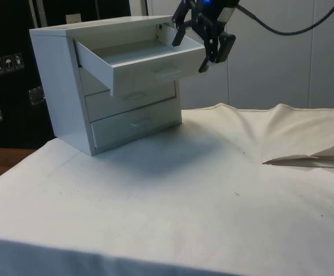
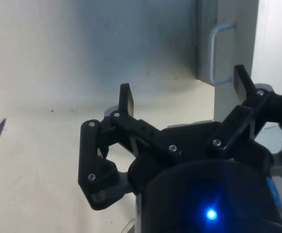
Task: Open the drawer, then close it.
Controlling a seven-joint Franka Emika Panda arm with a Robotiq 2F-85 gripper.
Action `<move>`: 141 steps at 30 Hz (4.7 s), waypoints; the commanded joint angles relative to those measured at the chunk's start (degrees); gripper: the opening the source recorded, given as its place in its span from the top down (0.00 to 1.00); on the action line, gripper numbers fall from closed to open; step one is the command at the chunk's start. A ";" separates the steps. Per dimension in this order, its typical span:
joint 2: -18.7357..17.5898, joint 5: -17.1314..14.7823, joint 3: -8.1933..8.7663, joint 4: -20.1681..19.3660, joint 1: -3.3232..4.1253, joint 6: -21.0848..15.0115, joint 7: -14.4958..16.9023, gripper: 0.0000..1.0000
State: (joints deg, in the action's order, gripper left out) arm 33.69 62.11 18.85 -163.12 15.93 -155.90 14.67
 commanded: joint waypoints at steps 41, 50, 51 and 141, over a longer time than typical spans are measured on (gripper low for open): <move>-9.57 -0.06 1.03 1.38 0.17 -3.55 1.66 0.00; -9.57 -0.06 0.86 1.38 0.11 -3.15 1.43 0.00; -9.57 -0.06 0.86 1.38 0.11 -3.09 1.43 0.00; -15.24 -0.06 6.36 11.17 0.17 0.06 6.88 1.00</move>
State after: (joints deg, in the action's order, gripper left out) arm 18.62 62.11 25.32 -152.23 15.99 -156.19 21.37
